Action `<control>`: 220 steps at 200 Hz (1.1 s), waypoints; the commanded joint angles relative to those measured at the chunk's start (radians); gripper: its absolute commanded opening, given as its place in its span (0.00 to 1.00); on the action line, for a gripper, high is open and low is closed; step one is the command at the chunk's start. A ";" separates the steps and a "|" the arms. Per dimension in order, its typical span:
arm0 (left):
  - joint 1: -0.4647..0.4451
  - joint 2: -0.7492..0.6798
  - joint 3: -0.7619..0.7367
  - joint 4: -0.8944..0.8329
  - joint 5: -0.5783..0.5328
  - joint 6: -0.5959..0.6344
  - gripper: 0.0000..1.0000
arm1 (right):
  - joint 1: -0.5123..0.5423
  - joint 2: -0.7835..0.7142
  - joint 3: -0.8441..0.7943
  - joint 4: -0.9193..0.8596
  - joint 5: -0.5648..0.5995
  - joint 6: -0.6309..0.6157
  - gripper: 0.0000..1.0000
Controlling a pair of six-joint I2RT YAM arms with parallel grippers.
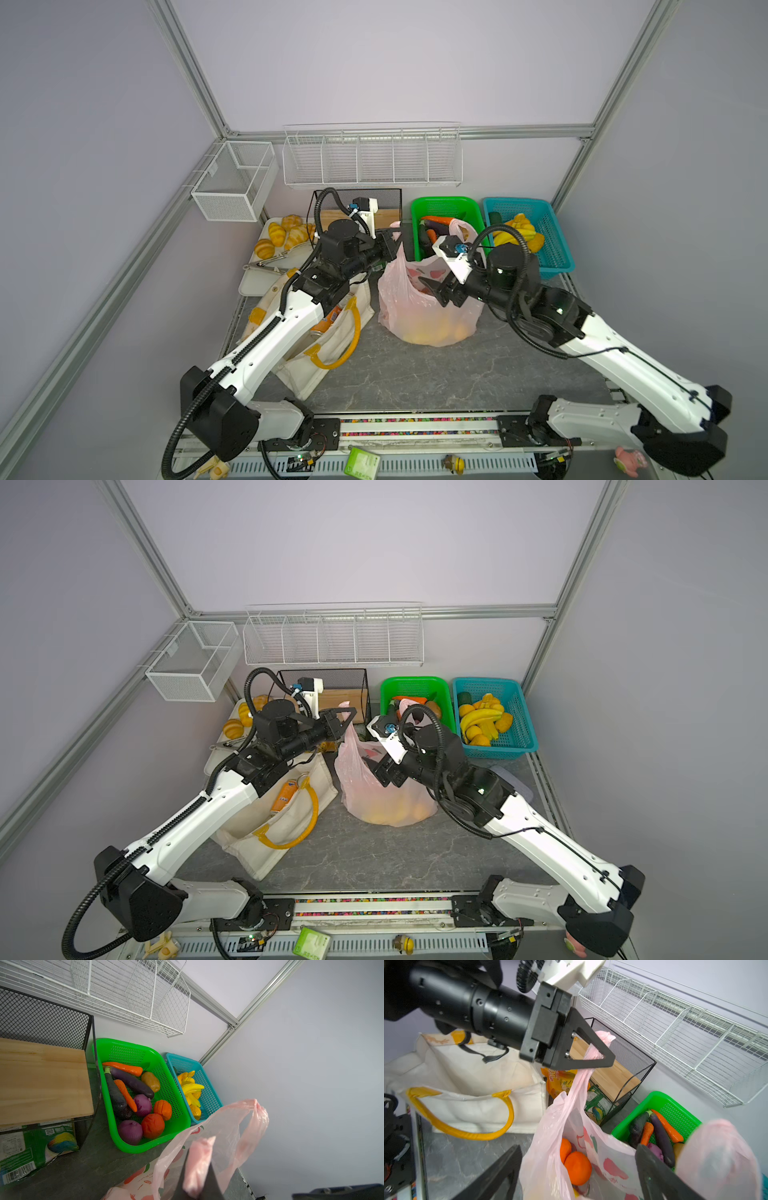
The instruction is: Place the mixed food into the grocery bags and tie them
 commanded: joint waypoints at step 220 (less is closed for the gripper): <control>0.009 -0.009 0.026 -0.039 -0.028 0.043 0.00 | -0.380 0.387 -0.007 0.262 -0.220 -0.017 0.65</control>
